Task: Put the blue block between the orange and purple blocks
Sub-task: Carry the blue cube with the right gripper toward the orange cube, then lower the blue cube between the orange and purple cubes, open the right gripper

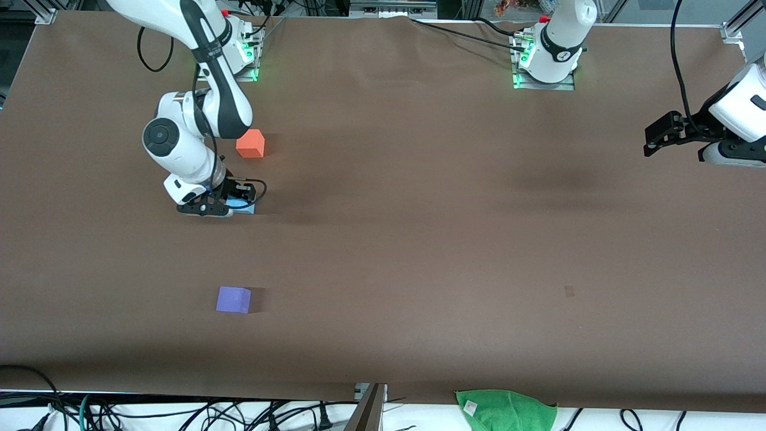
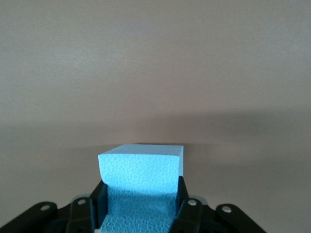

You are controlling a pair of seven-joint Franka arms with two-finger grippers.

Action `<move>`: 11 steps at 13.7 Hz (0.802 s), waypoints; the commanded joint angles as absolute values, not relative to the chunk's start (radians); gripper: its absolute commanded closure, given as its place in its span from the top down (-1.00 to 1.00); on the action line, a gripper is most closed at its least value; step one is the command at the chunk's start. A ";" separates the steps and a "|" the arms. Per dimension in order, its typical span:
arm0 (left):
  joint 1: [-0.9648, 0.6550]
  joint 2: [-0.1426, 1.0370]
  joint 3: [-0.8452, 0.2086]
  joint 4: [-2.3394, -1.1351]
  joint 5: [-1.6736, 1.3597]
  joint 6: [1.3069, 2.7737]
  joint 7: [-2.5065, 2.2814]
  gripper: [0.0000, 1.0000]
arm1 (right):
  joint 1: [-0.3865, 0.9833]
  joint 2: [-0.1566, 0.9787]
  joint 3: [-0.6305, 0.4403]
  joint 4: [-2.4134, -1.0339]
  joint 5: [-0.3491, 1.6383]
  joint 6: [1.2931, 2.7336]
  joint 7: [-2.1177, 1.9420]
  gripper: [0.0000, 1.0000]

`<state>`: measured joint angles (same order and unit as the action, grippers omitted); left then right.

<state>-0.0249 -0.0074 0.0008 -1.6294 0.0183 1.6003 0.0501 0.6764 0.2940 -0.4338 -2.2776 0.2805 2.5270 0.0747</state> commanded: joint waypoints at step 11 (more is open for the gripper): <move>-0.026 0.005 0.003 -1.595 0.018 1.560 0.048 1.00 | 0.652 0.337 -0.426 -2.304 0.471 2.585 -0.149 -0.38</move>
<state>-0.0249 -0.0073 0.0009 -1.6270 0.0183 1.5858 0.0501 0.6549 0.3352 -0.4329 -2.2887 0.4278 2.5586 -0.1083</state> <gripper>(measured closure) 0.000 0.445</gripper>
